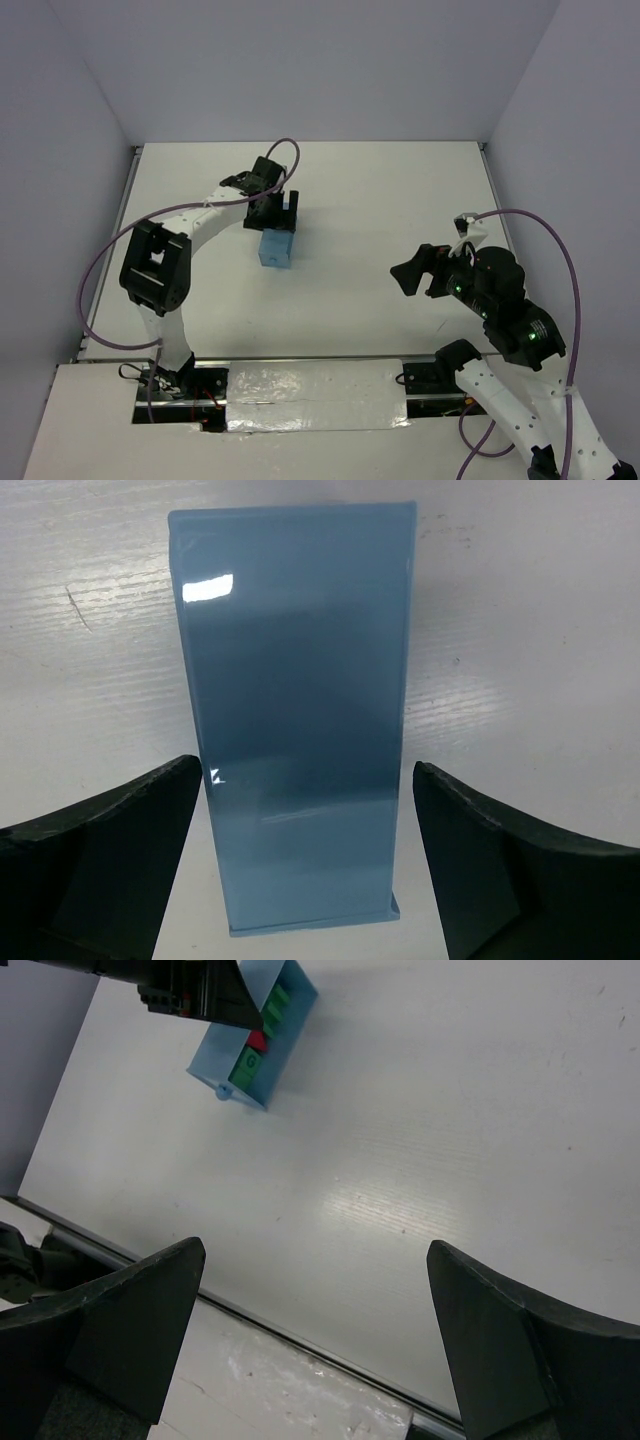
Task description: Build the wood block tower
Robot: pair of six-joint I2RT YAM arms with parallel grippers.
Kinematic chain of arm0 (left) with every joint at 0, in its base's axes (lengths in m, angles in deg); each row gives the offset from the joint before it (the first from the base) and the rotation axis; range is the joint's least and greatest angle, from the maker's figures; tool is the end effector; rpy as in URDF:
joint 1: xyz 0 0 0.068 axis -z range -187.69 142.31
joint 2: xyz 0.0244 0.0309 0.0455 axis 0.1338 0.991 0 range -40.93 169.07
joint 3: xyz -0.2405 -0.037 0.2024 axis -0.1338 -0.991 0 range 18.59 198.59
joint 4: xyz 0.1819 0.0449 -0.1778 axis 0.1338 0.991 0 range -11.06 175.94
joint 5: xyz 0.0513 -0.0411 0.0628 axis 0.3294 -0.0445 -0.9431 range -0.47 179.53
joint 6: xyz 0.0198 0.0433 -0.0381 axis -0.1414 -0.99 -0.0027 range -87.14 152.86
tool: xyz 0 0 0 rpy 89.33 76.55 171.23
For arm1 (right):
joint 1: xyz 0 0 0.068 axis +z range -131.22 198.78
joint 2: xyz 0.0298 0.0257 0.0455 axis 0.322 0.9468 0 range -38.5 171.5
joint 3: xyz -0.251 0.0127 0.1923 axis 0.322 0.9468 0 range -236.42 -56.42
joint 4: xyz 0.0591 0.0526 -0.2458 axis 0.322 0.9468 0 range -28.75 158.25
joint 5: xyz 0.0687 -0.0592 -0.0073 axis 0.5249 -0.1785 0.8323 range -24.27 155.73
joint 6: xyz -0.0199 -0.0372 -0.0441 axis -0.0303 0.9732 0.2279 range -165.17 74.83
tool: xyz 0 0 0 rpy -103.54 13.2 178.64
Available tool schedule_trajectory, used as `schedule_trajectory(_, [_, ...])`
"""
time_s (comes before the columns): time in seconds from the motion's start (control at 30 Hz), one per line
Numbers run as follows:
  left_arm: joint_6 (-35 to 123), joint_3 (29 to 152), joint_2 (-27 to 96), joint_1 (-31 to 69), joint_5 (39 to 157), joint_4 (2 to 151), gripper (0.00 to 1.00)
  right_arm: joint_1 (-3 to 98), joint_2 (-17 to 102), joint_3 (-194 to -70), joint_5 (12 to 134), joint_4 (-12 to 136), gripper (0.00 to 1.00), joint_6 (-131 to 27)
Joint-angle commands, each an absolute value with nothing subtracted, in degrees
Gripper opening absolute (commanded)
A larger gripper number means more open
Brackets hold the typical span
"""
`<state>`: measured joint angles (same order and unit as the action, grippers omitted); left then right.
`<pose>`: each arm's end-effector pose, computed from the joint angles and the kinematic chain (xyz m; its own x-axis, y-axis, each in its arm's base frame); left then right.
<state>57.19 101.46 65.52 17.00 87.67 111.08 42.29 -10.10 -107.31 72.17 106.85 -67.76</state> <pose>0.3825 -0.1742 0.2693 -0.8493 -0.0627 -0.5242 0.0558 0.9767 -0.2074 0.0514 0.0280 0.3614 -0.5209 0.1897 -0.8323 -0.3150 0.8634 0.3940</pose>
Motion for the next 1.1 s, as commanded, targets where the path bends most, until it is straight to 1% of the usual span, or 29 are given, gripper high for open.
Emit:
schedule_trajectory(0.0, [57.73,103.14,66.73,17.45,84.09,110.93,1.00,42.78,-10.11,-106.43,72.85,103.44,1.00,-66.61])
schedule_trajectory(0.17, [57.73,103.58,67.35,18.42,82.32,111.11,0.99,42.86,-10.20,-106.08,73.03,103.09,1.00,-66.61])
schedule_trajectory(0.23, [57.73,103.23,67.44,18.59,82.76,110.67,0.96,42.95,-10.20,-106.08,72.94,103.09,1.00,-66.61])
schedule_trajectory(0.3, [57.82,102.97,67.35,18.68,82.85,110.05,0.85,42.95,-10.28,-106.08,72.85,103.09,1.00,-66.61])
schedule_trajectory(0.33, [57.82,102.97,67.44,18.68,83.12,109.96,0.73,42.95,-10.29,-106.08,72.76,103.09,1.00,-66.61])
schedule_trajectory(0.4, [57.64,103.32,67.70,18.77,83.38,110.22,0.59,42.95,-10.46,-105.99,72.50,103.09,1.00,-66.61])
schedule_trajectory(0.43, [57.64,103.67,67.70,18.68,83.12,110.66,0.41,42.95,-10.55,-105.99,72.33,103.09,1.00,-66.61])
schedule_trajectory(0.47, [57.73,103.67,67.61,18.77,82.77,110.67,0.33,42.95,-10.46,-105.99,72.32,103.00,1.00,-66.61])
schedule_trajectory(0.53, [57.90,104.98,67.26,19.03,79.80,112.77,0.20,42.95,-10.37,-106.08,72.15,103.17,1.00,-66.61])
schedule_trajectory(0.6, [58.34,107.61,66.73,20.34,74.80,116.88,0.19,42.95,-10.20,-106.17,72.06,103.17,1.00,-66.61])
schedule_trajectory(0.63, [58.34,109.10,66.82,20.87,70.59,118.39,0.15,42.95,-10.20,-106.17,72.06,103.09,1.00,-66.61])
schedule_trajectory(0.73, [59.05,114.55,68.75,22.89,65.47,123.92,0.13,42.95,-9.94,-105.99,71.80,102.82,1.00,-66.79])
schedule_trajectory(0.93, [63.43,125.10,78.83,28.43,57.37,132.79,0.12,42.95,-10.11,-106.61,71.27,103.17,1.00,-66.79])
schedule_trajectory(1.03, [65.19,133.34,84.90,32.90,52.38,137.71,0.11,43.04,-10.20,-107.04,70.48,103.79,1.00,-66.88])
schedule_trajectory(1.07, [65.72,135.29,86.49,32.92,52.36,139.22,0.11,43.04,-10.28,-107.13,70.48,103.79,1.00,-66.88])
